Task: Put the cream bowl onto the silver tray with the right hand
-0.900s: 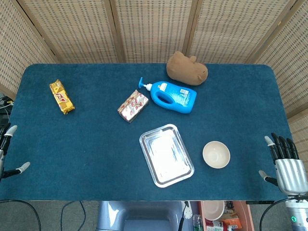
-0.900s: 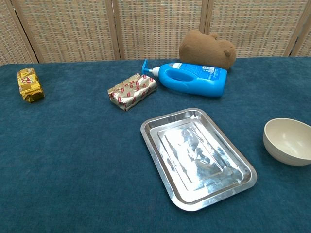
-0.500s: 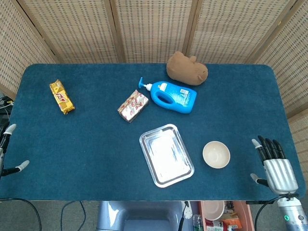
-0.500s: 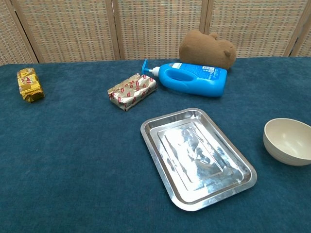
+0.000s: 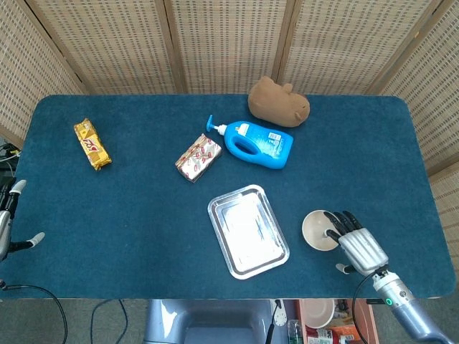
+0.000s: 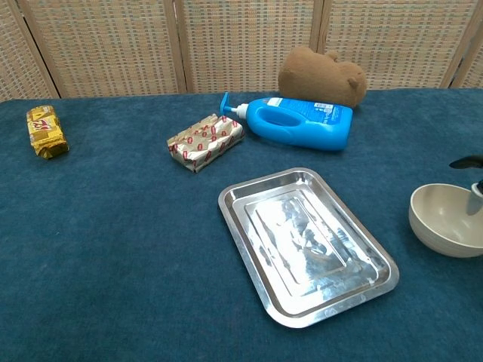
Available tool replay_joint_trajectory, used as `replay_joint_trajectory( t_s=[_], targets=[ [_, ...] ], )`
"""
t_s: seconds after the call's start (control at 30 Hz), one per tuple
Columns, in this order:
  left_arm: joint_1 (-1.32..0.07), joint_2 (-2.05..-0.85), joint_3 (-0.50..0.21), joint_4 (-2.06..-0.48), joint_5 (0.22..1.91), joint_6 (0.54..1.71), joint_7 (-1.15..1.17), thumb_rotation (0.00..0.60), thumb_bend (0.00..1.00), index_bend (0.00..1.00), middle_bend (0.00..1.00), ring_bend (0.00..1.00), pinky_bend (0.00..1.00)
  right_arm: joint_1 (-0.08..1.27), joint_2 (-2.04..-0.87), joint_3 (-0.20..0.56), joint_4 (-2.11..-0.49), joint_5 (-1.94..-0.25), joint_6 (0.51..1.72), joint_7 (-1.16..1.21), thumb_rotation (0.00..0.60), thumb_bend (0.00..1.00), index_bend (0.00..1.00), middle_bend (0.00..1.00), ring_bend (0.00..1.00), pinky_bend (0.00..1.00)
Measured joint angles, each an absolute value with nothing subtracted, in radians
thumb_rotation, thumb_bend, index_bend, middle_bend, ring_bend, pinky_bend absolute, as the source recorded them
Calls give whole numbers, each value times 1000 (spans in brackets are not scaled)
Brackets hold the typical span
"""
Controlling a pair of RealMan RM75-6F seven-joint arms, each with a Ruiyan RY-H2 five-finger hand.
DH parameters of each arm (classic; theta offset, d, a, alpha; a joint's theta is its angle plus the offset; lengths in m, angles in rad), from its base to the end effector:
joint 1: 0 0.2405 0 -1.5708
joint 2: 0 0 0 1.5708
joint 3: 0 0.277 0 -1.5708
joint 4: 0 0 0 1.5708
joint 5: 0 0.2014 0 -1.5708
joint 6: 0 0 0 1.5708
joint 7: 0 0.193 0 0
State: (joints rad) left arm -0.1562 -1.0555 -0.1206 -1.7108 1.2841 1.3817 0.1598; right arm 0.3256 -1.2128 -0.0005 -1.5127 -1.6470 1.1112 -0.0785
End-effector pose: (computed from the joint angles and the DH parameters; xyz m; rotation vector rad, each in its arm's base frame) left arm -0.3293 0.2642 0.1961 -1.3157 -0.9003 -0.7593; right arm -0.2892 -0.2795 0.0696 1.9269 -0.8528 0.7608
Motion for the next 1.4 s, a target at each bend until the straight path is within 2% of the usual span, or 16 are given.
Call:
replay_joint_trajectory(
  t_s=[0.07,0.2,0.4,0.63,0.83,1.1,1.2,1.4],
  targets=[
    [-160,-1062,-123,-1706,1280,1379,162,600,0,0,0,0,0,347,-1242,-6,-1473,-1656,1096,-47,600,11,358,0,0,0],
    [-159,-1069,-124,-1701,1290,1395,162,600,0,0,0,0,0,377,-1293,-12,-1408,-1663,1070,-20,600,146,396,0,0,0],
    [-161,-1075,-124,-1693,1280,1388,167,600,0,0,0,0,0,409,-1344,-17,-1344,-1647,1039,-1,600,269,491,0,0,0],
    [-164,-1078,-127,-1688,1267,1385,167,600,0,0,0,0,0,414,-1367,-23,-1309,-1651,1071,29,600,368,621,0,0,0],
    [-167,-1077,-128,-1687,1261,1378,168,600,0,0,0,0,0,415,-1371,-22,-1304,-1675,1133,36,600,387,683,0,0,0],
    [-171,-1075,-130,-1686,1255,1371,163,600,0,0,0,0,0,457,-1353,0,-1356,-1698,1144,-17,600,387,687,0,0,0],
    [-175,-1076,-130,-1683,1250,1365,165,600,0,0,0,0,0,498,-1332,18,-1414,-1703,1109,-78,600,386,687,0,0,0],
    [-181,-1081,-134,-1677,1235,1356,173,600,0,0,0,0,0,615,-1302,72,-1536,-1682,946,-261,600,386,687,0,0,0]
  ],
)
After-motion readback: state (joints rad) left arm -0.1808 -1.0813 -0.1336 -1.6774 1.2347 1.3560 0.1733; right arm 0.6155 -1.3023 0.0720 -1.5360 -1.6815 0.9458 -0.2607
